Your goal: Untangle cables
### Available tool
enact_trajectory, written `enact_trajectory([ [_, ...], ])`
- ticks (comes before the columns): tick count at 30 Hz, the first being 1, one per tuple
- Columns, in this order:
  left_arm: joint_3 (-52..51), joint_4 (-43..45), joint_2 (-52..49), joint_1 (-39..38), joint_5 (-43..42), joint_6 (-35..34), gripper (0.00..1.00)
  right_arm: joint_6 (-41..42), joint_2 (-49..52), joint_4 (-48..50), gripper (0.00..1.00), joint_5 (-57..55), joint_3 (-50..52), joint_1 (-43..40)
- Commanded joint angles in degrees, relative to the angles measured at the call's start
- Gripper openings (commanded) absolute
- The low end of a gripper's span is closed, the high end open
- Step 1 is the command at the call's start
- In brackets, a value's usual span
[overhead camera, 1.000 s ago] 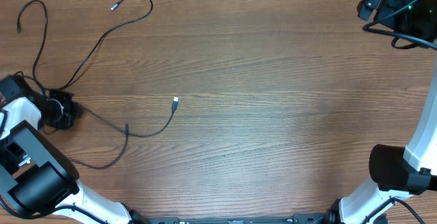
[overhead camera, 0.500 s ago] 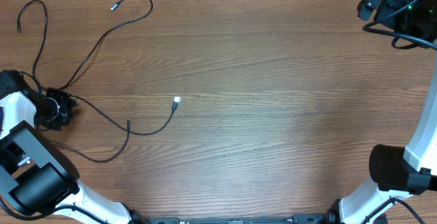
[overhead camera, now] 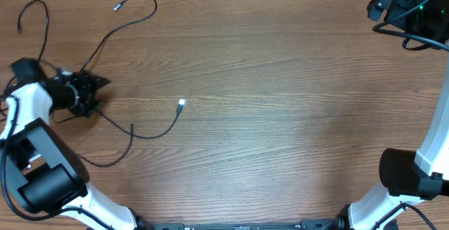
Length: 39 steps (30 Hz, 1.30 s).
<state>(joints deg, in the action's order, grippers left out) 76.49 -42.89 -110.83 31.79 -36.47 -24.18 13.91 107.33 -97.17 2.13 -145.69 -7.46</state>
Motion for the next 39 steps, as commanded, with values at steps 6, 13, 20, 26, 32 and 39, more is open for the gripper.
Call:
enact_trajectory([
  [6, 2.5, -9.1, 2.0, -5.4, -4.6, 6.6, 0.69, 0.2, -1.0, 0.1, 1.0, -0.1, -0.2, -0.1],
  [13, 2.5, -18.8, 9.2, -5.8, 5.0, 6.6, 0.66, 0.2, -1.0, 0.1, 1.0, -0.1, -0.2, -0.1],
  [20, 2.3, -25.9, 19.0, -5.8, 15.7, 4.7, 0.66, 0.2, -1.0, 0.1, 1.0, -0.1, -0.2, -0.1],
  [26, -1.5, -27.6, 23.6, -5.8, 30.3, -6.2, 0.74, 0.2, -1.0, 0.1, 1.0, -0.1, -0.2, -0.1],
  [32, -11.1, -21.6, 23.5, -5.3, 32.8, -12.3, 0.99, 0.2, -1.0, 0.1, 1.0, -0.1, -0.2, -0.1],
  [39, -19.7, -17.7, 23.5, -5.3, 32.0, -15.8, 1.0, 0.2, -1.0, 0.1, 1.0, -0.1, -0.2, -0.1],
])
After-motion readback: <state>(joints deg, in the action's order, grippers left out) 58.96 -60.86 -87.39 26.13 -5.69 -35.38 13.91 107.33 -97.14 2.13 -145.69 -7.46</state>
